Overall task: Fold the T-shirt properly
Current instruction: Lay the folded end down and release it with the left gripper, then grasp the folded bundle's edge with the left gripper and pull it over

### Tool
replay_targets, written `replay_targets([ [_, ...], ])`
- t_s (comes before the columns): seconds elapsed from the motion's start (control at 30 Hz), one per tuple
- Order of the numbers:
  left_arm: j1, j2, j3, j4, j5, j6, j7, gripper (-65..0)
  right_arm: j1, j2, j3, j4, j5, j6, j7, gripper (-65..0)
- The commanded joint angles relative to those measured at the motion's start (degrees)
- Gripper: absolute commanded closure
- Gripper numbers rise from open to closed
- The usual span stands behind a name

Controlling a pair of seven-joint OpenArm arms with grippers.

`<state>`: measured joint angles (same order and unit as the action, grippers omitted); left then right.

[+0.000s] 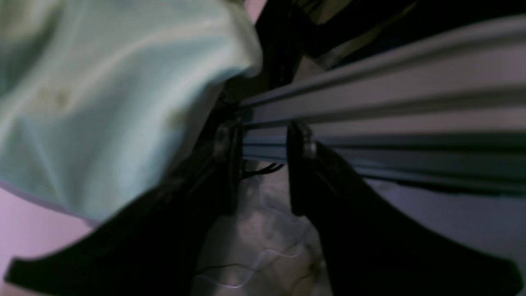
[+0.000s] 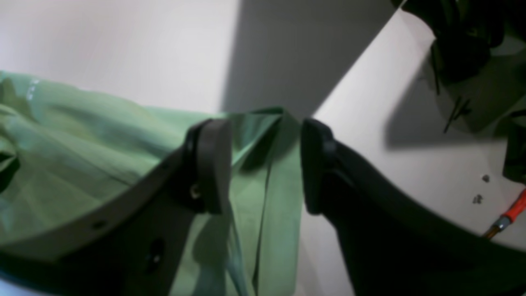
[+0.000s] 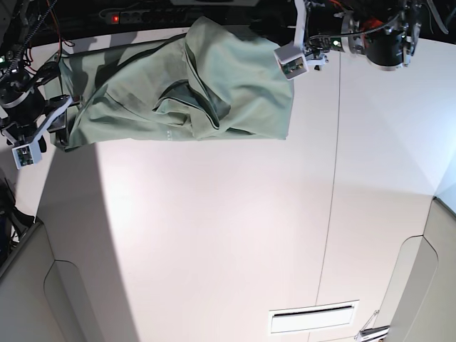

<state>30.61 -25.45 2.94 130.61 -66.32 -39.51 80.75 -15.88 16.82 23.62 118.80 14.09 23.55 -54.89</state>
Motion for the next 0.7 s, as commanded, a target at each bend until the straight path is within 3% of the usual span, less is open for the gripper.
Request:
replay_targets([
  [0.0,-0.09,-0.85,-0.13,2.27,-1.29,-0.49,-0.75,-21.5,0.28,0.66,0.42,0.81,0.26,-0.22,1.33,-26.9],
  [0.1,-1.77,-1.05,-0.13,3.78,1.11,-0.49,-4.26,-20.9,0.28,0.66,0.42,0.81,0.28,-0.22,1.33,-26.9],
  [0.27,-7.39,3.63,-0.13,0.90,20.20,-0.49,-20.37,0.0,0.28,0.66,0.42,0.81,0.28,-0.24,1.33,-26.9],
  [0.33,-9.79,6.08,-0.11,-2.16,25.11,-0.49,-24.30,0.0,0.26,0.63,0.42,0.81,0.28,-0.24,1.31,-26.9],
  [0.47,-15.04,9.14,0.13,-12.04,28.63,-0.49,-24.72,0.0,0.28,0.63,0.42,0.81,0.31,-0.24,1.36,-26.9],
  [0.67,-19.74,12.79,0.24,-23.02,26.64,-0.49,-23.78,0.0,0.28,0.63,0.42,0.81,0.31,-0.24,1.38,-26.9],
])
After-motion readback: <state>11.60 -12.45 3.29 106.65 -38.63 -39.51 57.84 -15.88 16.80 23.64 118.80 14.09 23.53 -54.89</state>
